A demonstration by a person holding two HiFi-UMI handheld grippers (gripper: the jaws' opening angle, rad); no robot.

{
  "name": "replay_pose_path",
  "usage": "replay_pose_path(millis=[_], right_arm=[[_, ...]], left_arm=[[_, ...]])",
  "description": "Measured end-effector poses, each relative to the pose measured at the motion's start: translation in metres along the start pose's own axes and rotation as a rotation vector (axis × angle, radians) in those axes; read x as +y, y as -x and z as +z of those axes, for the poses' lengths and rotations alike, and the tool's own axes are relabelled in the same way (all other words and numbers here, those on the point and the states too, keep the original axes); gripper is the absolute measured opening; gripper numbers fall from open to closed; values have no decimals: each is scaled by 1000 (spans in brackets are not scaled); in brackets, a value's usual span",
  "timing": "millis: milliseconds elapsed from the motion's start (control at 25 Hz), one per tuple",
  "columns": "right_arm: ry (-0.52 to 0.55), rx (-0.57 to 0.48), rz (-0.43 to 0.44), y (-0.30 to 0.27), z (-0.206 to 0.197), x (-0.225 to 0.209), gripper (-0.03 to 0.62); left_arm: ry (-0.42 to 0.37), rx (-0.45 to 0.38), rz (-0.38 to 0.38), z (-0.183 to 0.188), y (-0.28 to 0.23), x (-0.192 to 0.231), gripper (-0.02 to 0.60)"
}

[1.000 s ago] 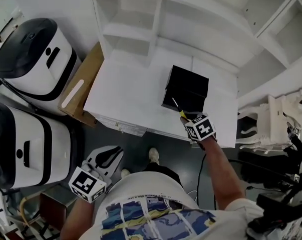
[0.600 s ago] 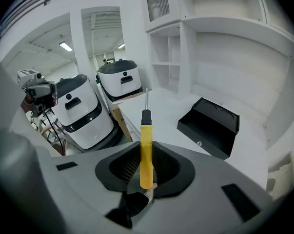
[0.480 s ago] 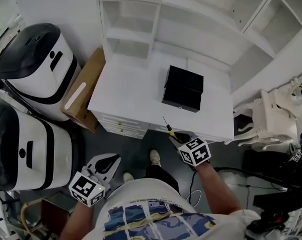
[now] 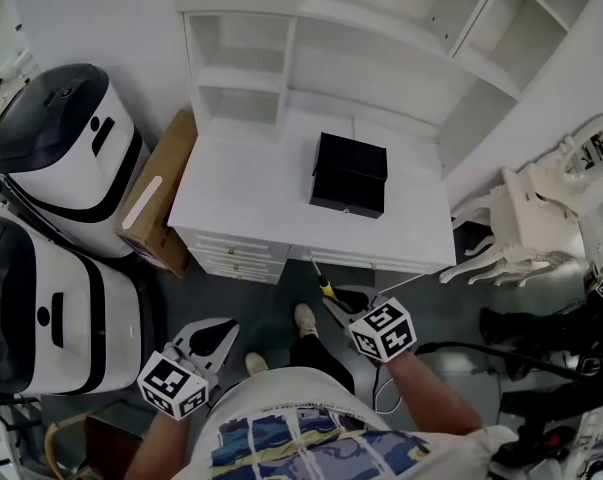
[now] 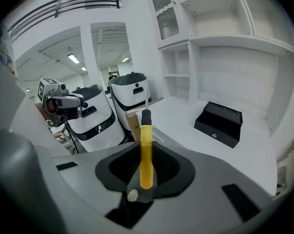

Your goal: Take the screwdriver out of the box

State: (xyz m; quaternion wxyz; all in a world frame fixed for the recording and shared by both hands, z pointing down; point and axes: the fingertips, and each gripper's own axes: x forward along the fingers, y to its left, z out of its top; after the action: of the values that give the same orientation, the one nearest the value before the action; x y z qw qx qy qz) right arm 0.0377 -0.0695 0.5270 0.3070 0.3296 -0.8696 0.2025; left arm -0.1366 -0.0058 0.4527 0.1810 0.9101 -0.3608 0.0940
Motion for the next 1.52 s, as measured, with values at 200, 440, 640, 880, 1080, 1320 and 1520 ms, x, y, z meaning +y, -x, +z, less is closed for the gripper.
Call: replay_pose_path(millis=[200,440,640,880,1080,1320,1520], right_arm=[[37,-37,15,8,6,22,92],[62,-59,29,12,10,44,92],[78,-61,44,10,12,54,92],[100,-75,56,11,18,61,93],[106,-78,61,10,21,63,92],[104,-80,64,10,20,65,92],[95,-80,63,9,19,66,92]], left_arm=[[-3,-3,-20,-1,1,-6,12],[3,-4,-34,-4,7,-8,12],[11,3,-28,-10,14,-11,12],[4,8,-14,-13,21,-13,12],[2,8,-9,-13,23,-13,12],[-1,13,-14,-14,20,-13,12],[0,19,-21,-14,19,-12,12]])
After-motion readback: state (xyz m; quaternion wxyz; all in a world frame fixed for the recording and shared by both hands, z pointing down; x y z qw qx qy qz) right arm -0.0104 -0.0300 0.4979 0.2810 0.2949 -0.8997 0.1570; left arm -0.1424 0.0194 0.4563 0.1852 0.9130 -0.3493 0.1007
